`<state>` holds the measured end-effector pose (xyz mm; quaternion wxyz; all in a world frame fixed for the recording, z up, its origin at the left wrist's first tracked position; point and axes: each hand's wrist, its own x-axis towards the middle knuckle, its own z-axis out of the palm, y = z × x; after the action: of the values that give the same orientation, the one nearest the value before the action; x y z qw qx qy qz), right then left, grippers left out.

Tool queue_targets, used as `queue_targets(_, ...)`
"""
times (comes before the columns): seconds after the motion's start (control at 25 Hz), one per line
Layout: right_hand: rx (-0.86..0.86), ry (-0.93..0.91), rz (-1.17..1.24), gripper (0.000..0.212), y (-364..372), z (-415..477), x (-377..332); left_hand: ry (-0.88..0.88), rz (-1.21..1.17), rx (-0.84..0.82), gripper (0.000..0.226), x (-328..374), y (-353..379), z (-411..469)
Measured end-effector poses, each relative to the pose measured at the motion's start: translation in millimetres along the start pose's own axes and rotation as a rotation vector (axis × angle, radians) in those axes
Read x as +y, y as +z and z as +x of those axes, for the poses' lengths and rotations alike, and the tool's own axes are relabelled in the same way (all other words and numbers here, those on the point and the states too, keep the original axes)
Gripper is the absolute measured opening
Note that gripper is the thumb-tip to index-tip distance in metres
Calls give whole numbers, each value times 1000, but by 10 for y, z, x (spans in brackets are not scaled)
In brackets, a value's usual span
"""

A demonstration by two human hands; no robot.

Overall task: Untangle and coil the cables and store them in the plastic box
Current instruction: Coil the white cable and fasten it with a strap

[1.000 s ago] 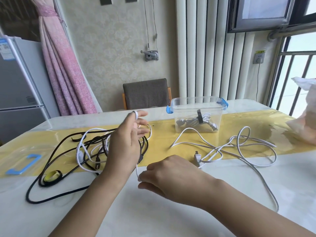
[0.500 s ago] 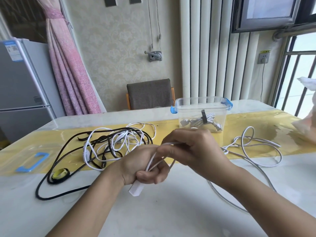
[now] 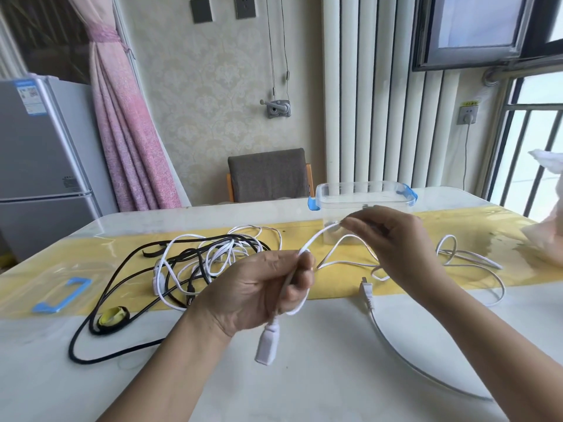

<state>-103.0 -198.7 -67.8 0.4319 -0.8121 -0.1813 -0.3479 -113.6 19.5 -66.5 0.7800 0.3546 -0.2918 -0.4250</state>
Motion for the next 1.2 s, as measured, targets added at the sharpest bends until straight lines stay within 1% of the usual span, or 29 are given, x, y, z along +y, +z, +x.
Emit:
queue_targets(0.04, -13, -24, -57, 14, 34, -8, 43, 47, -70, -24, 32, 4, 23, 17)
queue_targets(0.16, -125, -126, -180, 24, 193, -93, 105, 151, -129, 27, 22, 22, 68, 47)
queue_targets(0.28, -265, -182, -227, 30, 336, -183, 88, 226, -286, 52, 26, 68, 57, 47)
queue_targets(0.32, -315, -182, -240, 32, 370, -212, 68, 260, -312, 101, 27, 91, 62, 57)
queue_targets(0.36, -370, -184, -258, 34, 399, -241, 43, 312, -298, 206, 28, 100, 68, 73)
queue_targets(0.4, -426, -194, -281, 35, 425, -273, 13, 389, -209, 363, 28, 92, 63, 90)
queue_targets(0.44, -476, -218, -310, 35, 443, -299, -16, 463, -70, 508, 29, 79, 54, 104)
queue_targets(0.48, -515, -249, -341, 35, 457, -319, -44, 526, 54, 596, 29, 60, 43, 115)
queue_targets(0.52, -542, -274, -367, 33, 464, -331, -67, 575, 131, 647, 29, 47, 44, 134)
queue_targets(0.64, -607, -291, -394, 20, 476, -369, -112, 673, 169, 744, 28, 39, 23, 158)
queue_targets(0.68, -632, -292, -407, 18, 485, -386, -126, 701, 226, 787, 28, 40, 0, 152)
queue_targets(0.72, -651, -295, -420, 18, 493, -399, -144, 724, 363, 842, 29, 28, -35, 140)
queue_targets(0.76, -655, -306, -430, 19, 500, -410, -157, 741, 604, 913, 30, 0, -79, 127)
queue_targets(0.8, -649, -321, -428, 20, 507, -417, -163, 752, 901, 980, 28, -31, -125, 113)
queue_targets(0.84, -635, -339, -413, 22, 504, -418, -167, 752, 1177, 1005, 26, -59, -161, 102)
queue_targets(0.88, -620, -362, -390, 26, 498, -414, -174, 733, 1388, 999, 26, -84, -213, 88)
queue_targets(0.92, -609, -397, -365, 28, 483, -407, -182, 686, 1523, 981, 26, -94, -247, 71)
queue_targets(0.96, -608, -439, -348, 28, 466, -402, -199, 621, 1601, 960, 25, -92, -276, 56)
queue_targets(1.04, -597, -519, -351, 21, 440, -395, -244, 436, 1668, 905, 24, -86, -321, 38)
queue_targets(1.12, -590, -545, -354, 20, 420, -384, -271, 246, 1672, 849, 24, -101, -344, 8)
queue_targets(1.2, -538, -544, -322, 18, 357, -344, -283, 149, 1601, 803, 24, -99, -319, 3)
